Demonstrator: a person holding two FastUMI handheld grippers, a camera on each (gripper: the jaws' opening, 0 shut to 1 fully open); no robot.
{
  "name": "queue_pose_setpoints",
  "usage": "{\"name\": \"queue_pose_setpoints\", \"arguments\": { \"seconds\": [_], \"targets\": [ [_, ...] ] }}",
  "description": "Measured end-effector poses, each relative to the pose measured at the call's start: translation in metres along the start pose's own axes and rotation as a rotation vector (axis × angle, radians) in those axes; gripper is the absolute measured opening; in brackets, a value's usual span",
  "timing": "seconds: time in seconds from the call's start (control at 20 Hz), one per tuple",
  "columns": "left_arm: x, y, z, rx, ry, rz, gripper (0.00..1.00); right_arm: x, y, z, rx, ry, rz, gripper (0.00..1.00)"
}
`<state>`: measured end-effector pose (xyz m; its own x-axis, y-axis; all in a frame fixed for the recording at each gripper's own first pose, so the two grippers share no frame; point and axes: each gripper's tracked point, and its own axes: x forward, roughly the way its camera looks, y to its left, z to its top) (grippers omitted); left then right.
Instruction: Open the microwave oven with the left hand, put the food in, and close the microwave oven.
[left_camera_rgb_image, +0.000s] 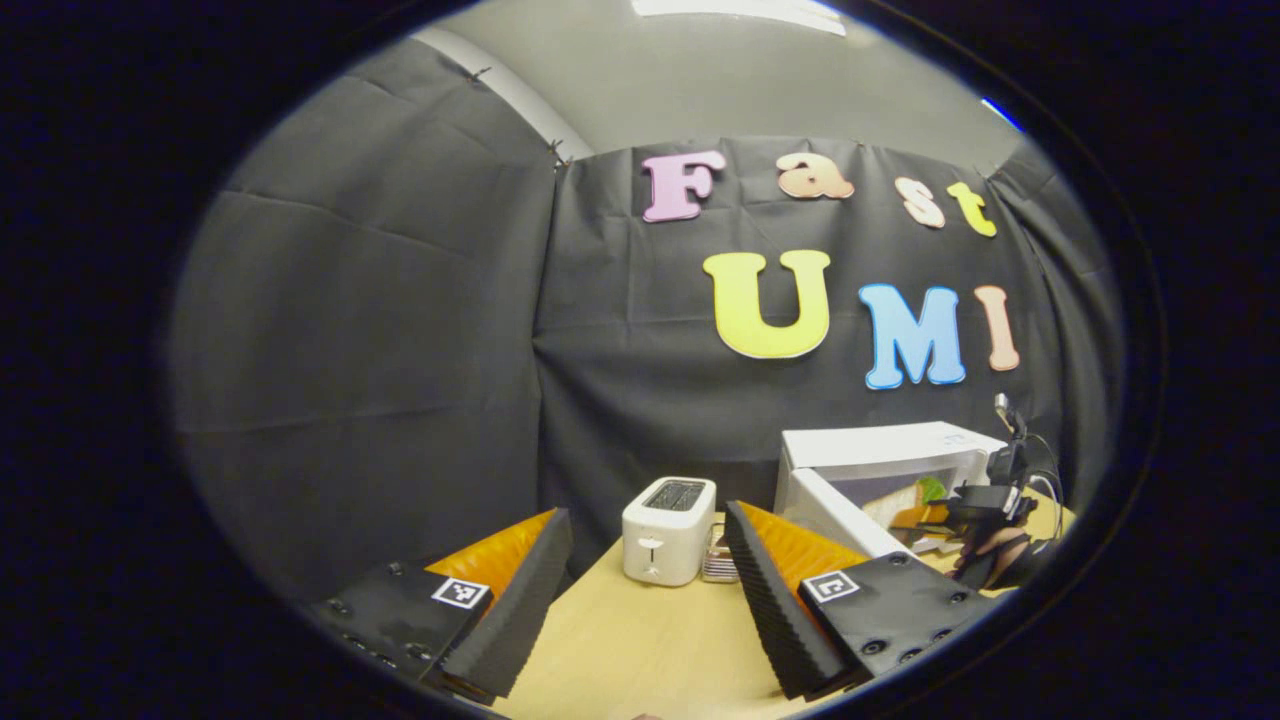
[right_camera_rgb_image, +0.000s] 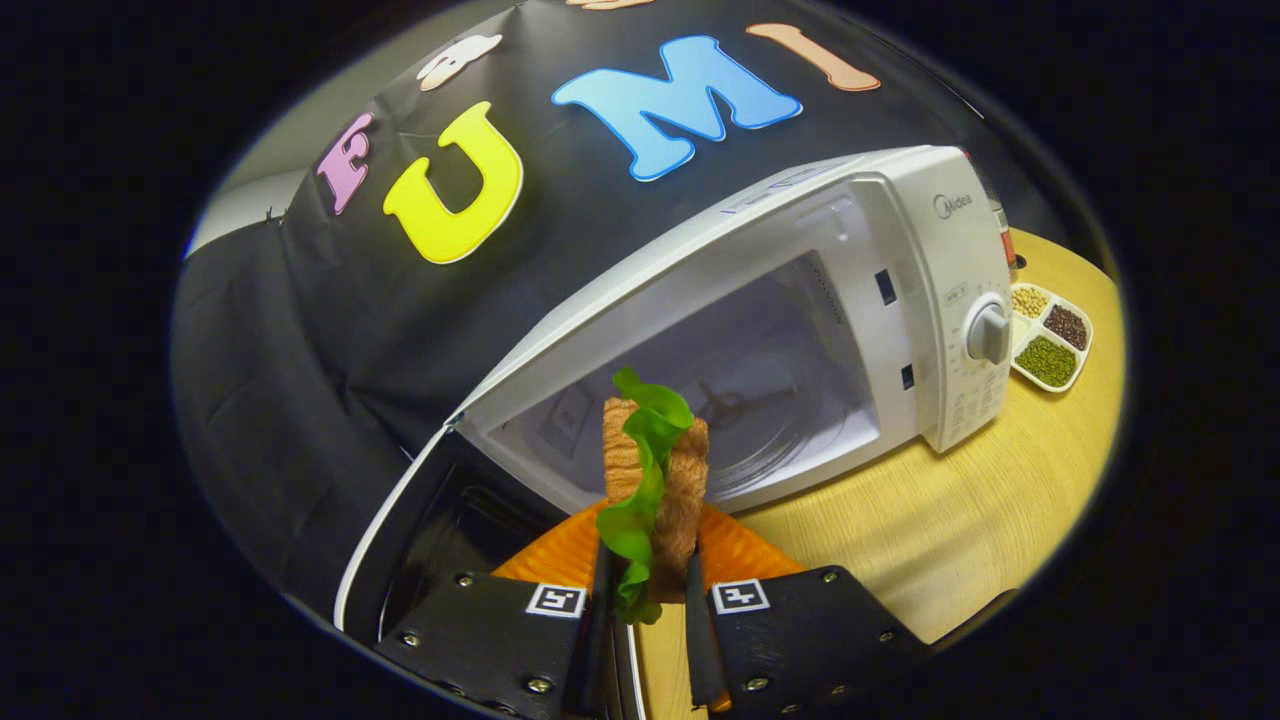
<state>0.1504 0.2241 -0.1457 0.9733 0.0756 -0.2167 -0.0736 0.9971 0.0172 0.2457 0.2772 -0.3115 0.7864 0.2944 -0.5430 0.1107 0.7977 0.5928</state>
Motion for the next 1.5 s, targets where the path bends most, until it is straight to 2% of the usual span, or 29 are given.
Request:
{"name": "queue_pose_setpoints", "arguments": {
  "seconds": [0.2,0.25,0.45,0.7,0.85,0.9,1.0,1.05,1.25,1.35,1.45,1.5],
  "targets": [
    [0.002,0.013,-0.009,0.023,0.030,0.029,1.00,0.035,0.001,-0.003,-0.007,-0.043,-0.007,0.31],
    [0.003,0.015,-0.010,0.027,0.037,0.037,1.00,0.042,0.000,0.000,-0.014,-0.058,-0.012,0.35],
    [0.001,0.024,-0.018,0.036,0.062,0.061,1.00,0.069,-0.005,0.011,-0.017,-0.088,-0.009,0.35],
    [0.004,0.020,-0.023,0.045,0.074,0.067,1.00,0.089,-0.033,0.020,-0.030,-0.109,-0.084,0.38],
    [0.003,0.013,-0.024,0.052,0.070,0.059,1.00,0.094,-0.049,0.020,-0.052,-0.105,-0.133,0.50],
    [0.003,0.012,-0.023,0.058,0.066,0.057,1.00,0.094,-0.051,0.021,-0.067,-0.112,-0.146,0.50],
    [0.003,0.012,-0.028,0.054,0.069,0.055,1.00,0.094,-0.059,0.025,-0.150,-0.130,-0.203,0.57],
    [0.003,0.008,-0.029,0.050,0.069,0.053,1.00,0.093,-0.065,0.026,-0.192,-0.123,-0.228,0.70],
    [0.004,0.001,-0.029,0.046,0.063,0.044,1.00,0.082,-0.084,0.031,-0.338,-0.116,-0.320,0.99],
    [0.006,-0.004,-0.034,0.041,0.063,0.033,1.00,0.069,-0.079,0.041,-0.382,-0.137,-0.311,0.98],
    [0.007,-0.011,-0.035,0.038,0.060,0.020,0.94,0.052,-0.067,0.056,-0.430,-0.178,-0.281,0.99],
    [0.009,-0.014,-0.036,0.033,0.055,0.017,1.00,0.042,-0.061,0.061,-0.449,-0.192,-0.270,0.98]
  ]
}}
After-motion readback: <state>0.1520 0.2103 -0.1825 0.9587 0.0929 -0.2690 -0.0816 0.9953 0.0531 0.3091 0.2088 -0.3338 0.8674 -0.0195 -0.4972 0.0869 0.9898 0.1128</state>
